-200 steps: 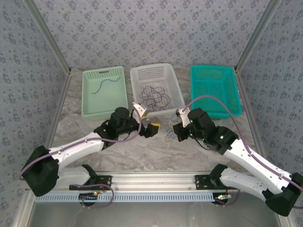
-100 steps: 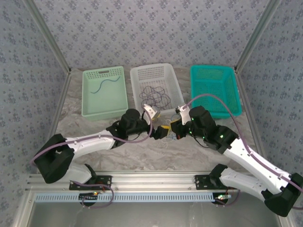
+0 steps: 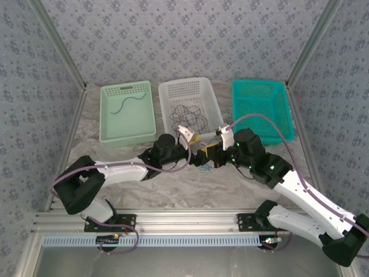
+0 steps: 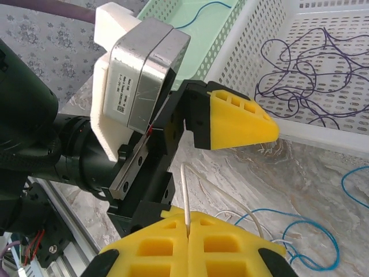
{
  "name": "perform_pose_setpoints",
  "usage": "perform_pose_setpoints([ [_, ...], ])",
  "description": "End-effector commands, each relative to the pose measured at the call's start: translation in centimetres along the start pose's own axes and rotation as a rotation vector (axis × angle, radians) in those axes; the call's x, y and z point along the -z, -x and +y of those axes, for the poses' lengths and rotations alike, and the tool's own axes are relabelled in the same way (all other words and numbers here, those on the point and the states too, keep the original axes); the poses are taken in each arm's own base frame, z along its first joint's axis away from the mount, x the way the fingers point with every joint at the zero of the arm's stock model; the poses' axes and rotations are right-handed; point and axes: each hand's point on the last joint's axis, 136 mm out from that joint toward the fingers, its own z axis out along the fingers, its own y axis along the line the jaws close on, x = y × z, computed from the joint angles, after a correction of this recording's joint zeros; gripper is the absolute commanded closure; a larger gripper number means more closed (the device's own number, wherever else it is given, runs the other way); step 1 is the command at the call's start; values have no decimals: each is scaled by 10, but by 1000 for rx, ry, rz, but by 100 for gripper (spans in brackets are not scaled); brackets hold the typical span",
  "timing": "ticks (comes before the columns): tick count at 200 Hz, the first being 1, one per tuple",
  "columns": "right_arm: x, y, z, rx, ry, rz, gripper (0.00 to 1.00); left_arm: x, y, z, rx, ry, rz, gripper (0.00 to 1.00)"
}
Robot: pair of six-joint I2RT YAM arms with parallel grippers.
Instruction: Untangle the cables
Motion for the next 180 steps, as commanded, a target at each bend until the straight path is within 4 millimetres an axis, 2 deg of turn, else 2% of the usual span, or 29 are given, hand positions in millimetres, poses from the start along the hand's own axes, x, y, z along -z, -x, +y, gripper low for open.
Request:
perform_pose_setpoints([
  [1,13,15,10,-17,48,-57,100,-9,18,4,32,58,-20,3],
  [24,23,27,15,-25,72,-95,100,-19,1,16,55,114,62,7],
  [50,41,42,8,-4,21,-117,100,-23,-21,29,78,174,141,11],
  [83,80,80,-4,21,-71,-208,100,-17,-49,48,84,261,222,13],
  [101,98,98,-5,24,-92,-251,100,-12,-55,55,78,297,233,13],
  [107,98,99,-7,28,-99,-250,100,-10,-56,56,75,303,233,14],
  [110,105,109,-3,39,-95,-277,100,-10,-56,56,75,306,233,14],
  [134,123,124,-3,50,-133,-300,100,-9,-58,59,66,321,244,14],
  [154,139,148,8,59,-112,-371,100,-11,-62,61,61,325,263,14],
  [180,149,171,26,67,-49,-403,100,-18,-70,62,65,319,287,16],
])
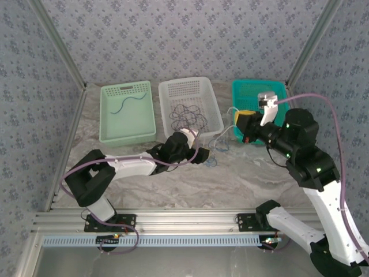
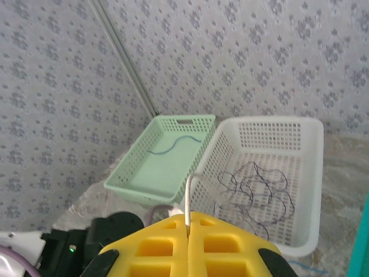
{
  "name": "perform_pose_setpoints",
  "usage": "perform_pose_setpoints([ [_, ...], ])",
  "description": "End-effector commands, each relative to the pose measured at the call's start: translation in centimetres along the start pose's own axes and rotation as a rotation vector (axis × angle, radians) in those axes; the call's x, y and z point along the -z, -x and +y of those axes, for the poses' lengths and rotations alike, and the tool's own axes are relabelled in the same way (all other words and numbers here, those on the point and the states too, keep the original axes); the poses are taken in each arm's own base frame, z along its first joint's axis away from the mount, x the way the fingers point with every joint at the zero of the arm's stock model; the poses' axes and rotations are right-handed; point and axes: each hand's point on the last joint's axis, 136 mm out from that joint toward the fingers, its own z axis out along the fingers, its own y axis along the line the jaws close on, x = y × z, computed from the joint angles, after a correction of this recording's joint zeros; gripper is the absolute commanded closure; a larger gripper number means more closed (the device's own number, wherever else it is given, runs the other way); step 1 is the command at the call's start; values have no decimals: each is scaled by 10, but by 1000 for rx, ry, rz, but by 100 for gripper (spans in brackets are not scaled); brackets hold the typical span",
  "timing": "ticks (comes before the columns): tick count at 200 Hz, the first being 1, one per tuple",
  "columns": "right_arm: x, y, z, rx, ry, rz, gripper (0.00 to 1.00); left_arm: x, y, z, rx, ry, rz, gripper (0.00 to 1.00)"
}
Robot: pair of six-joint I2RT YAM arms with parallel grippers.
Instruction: Untangle the cables
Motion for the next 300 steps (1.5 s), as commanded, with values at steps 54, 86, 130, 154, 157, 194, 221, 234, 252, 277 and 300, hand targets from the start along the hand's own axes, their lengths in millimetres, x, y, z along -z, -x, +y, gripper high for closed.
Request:
perform_pose_setpoints([
  [54,15,53,22,40,41,-55,100,-16,-27,12,4,44,76,17],
  [86,23,72,24,45,22,-78,100,-16,-32,13,1,45,87,17],
  [130,11,65,24,11,46,-55,100,5,1,6,6,28,-45,17],
  [154,4,57,19,-1,40,-44,100,28,27,-7,-41,-1,-134,14],
  [157,3,56,19,-3,39,-39,100,31,29,-9,-49,-3,-145,14],
  [194,-3,54,17,-9,40,-34,100,66,57,-31,-110,-57,-294,11],
  [221,-6,55,17,-18,44,-37,100,81,59,-63,-170,-246,-367,11],
  [234,-7,55,16,-19,41,-37,100,82,53,-78,-206,-330,-364,11],
  [252,-7,57,13,-17,23,-41,100,77,37,-97,-270,-425,-310,13],
  [277,-6,62,13,-17,15,-46,100,70,20,-109,-328,-466,-273,13],
  [300,-7,64,16,-32,35,-50,100,65,24,-122,-345,-503,-281,12],
])
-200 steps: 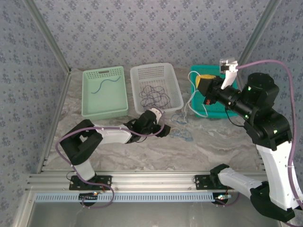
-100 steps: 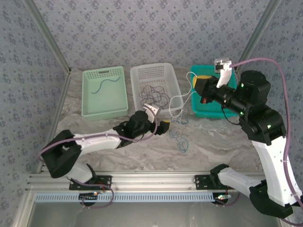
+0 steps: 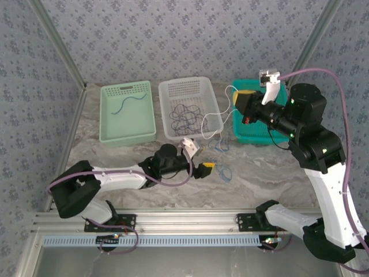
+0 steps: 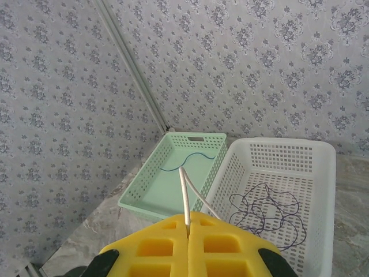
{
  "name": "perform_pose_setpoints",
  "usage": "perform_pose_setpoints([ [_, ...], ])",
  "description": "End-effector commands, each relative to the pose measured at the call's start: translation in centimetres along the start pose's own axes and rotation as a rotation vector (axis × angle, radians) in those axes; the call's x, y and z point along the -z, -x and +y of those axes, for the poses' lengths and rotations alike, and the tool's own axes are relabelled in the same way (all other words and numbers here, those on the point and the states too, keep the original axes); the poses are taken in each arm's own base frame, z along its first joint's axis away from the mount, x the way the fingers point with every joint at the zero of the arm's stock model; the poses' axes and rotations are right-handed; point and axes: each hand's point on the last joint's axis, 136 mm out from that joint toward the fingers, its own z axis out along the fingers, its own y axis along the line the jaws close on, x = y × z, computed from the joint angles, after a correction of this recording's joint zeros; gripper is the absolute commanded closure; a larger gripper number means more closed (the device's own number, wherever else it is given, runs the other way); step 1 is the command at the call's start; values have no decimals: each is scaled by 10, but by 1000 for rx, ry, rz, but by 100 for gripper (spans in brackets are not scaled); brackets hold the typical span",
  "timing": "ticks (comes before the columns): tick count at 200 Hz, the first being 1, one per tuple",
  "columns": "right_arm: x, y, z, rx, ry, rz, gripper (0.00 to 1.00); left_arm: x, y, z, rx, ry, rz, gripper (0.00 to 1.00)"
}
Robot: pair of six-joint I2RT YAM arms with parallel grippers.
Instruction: Untangle the cables
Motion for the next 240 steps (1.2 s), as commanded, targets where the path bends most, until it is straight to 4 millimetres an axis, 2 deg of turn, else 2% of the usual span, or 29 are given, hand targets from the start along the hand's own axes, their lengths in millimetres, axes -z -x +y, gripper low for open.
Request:
perform_pose_setpoints([
  [1,7,16,6,-16,16,-50,100,-10,24,-23,-74,-106,-67,12],
  [23,7,18,10,-28,38,-57,100,-32,25,-31,-100,-139,-36,12],
  [51,11,25,20,-42,84,-68,100,-63,17,-9,-76,-48,-19,14],
  [69,18,34,26,-43,101,-92,100,-81,2,1,-48,-23,20,17],
  [90,26,49,30,-20,95,-118,100,-99,-25,6,1,-22,106,31],
  [103,36,66,36,10,94,-145,100,-101,-41,12,32,-1,139,41],
  [136,50,103,44,60,82,-212,100,-93,-72,23,50,54,212,48],
  [165,53,122,43,79,62,-249,100,-87,-83,29,35,88,258,48],
  [188,49,127,23,120,-42,-256,100,-79,-76,31,18,113,245,45],
  [218,22,112,-31,160,-227,-190,100,-66,-57,37,-9,171,209,32],
  [240,-3,94,-79,152,-337,-111,100,-53,-46,42,-31,225,207,25],
])
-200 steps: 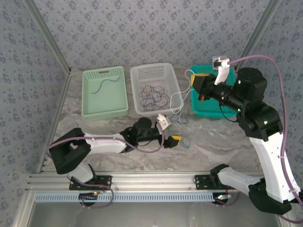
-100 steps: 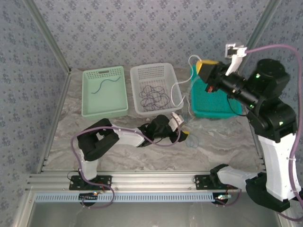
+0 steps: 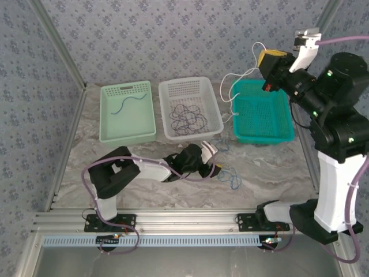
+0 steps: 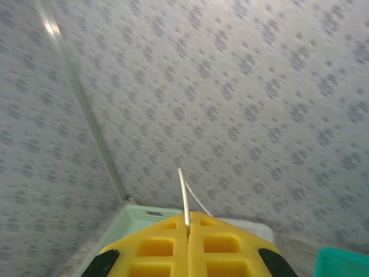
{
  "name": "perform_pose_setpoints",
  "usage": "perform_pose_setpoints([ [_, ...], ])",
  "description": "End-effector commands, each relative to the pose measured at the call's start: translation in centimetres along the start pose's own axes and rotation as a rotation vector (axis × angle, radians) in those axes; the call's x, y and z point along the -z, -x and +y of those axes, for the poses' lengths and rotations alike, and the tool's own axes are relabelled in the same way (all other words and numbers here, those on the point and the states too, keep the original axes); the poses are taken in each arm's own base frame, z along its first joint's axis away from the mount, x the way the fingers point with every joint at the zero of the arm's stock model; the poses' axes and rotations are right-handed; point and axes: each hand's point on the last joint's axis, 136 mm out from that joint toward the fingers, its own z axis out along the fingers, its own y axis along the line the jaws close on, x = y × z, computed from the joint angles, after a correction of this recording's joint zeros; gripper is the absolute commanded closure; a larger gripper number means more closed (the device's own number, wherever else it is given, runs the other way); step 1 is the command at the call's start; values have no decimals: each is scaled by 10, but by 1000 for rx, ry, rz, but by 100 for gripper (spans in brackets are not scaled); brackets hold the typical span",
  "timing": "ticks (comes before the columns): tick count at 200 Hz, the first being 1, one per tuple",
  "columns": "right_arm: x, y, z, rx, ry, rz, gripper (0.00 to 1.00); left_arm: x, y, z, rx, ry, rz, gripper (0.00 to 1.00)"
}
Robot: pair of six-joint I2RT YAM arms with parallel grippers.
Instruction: Untangle the cables
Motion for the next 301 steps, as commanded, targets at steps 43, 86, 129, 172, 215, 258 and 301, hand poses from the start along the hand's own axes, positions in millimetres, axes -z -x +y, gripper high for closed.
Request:
perform_pose_setpoints([
  [43,-71,-78,-121,4,-293,194,100,55,36,11,-48,122,-102,17],
  [86,-93,-116,-182,-64,-379,269,100,79,38,18,-68,172,-121,14],
  [129,-99,-179,-243,-131,-512,412,99,85,30,24,-64,200,-113,13],
  [172,-99,-275,-290,-210,-626,646,73,87,27,24,-61,199,-108,12],
  [215,-103,-296,-286,-277,-603,733,12,89,25,26,-51,212,-98,9],
  [258,-87,-279,-221,-350,-502,638,10,92,26,27,-47,219,-101,7],
  [301,-51,-345,-133,-348,-352,820,17,100,29,36,-30,273,-122,1],
])
